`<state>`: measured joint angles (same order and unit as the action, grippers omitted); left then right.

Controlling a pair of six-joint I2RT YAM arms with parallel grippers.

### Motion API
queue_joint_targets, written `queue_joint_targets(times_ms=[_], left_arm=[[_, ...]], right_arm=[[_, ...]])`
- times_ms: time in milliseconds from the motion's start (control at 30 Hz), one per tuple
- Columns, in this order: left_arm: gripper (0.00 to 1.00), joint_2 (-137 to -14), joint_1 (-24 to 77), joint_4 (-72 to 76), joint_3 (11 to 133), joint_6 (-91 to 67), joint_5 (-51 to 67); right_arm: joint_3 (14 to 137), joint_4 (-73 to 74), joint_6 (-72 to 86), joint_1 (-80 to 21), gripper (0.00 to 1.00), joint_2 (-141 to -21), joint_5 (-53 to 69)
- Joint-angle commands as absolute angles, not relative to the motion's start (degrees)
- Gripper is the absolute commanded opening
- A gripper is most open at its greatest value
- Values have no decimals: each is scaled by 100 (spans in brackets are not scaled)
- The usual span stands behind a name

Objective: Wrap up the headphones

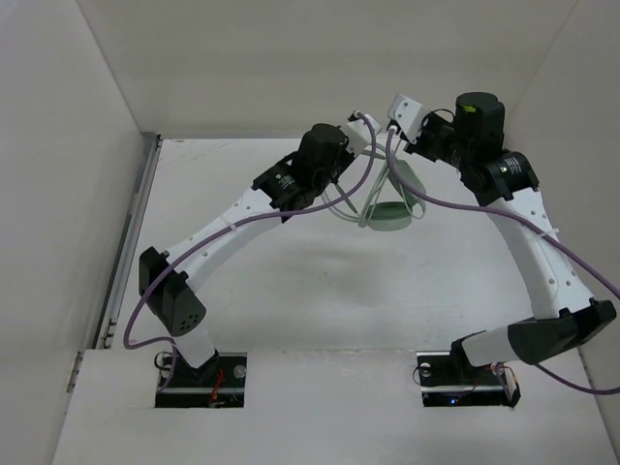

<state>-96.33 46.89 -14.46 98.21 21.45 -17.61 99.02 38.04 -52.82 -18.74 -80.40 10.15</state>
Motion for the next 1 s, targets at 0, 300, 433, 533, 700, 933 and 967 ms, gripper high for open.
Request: queue_joint_targets(times_ms=[0,300,433,533,700,933,967], left_arm=[[1,-9044,4785,-1204,9870,1925,-1521],[1,-9035,5014,-1494,10528,1582,-1143],[2,-9062,5058,-1547,10775,1424,-967],[2,-9079,5040,-1573,10924,1301,-870],[2,-9123,4961,-1679,11179,1011,-633],[2,-9255,4909,-1828,11539,686,-449],[2,-9272,4900,-1837,11618,642,-413]], right_arm=[[9564,2612,-5405,-1666,6,-8068,966],[9369,2294,-4713,-1112,15,-8411,1818],[9448,2320,-4018,-822,23,-8508,2521],[9448,2294,-3535,-611,28,-8543,3030],[9396,2136,-2533,-268,29,-8631,4050],[8930,1197,-1021,-197,24,-8604,5097],[8851,1047,-828,-206,23,-8587,5219]])
